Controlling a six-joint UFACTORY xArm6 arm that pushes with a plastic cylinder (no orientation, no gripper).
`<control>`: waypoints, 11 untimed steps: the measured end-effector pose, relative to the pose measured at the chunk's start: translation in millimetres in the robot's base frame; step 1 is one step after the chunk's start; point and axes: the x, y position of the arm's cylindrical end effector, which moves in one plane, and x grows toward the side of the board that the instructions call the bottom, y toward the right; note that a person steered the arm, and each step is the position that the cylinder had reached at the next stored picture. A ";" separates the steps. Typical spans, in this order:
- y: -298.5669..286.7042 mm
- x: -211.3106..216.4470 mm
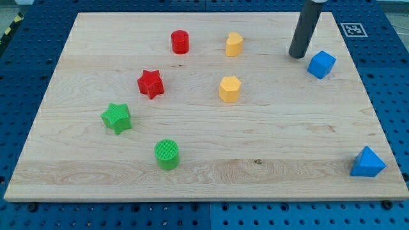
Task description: Place the blue cube vertically above the blue triangle
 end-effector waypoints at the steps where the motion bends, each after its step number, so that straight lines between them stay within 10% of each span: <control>1: 18.8 1.7; 11: 62.8 60.9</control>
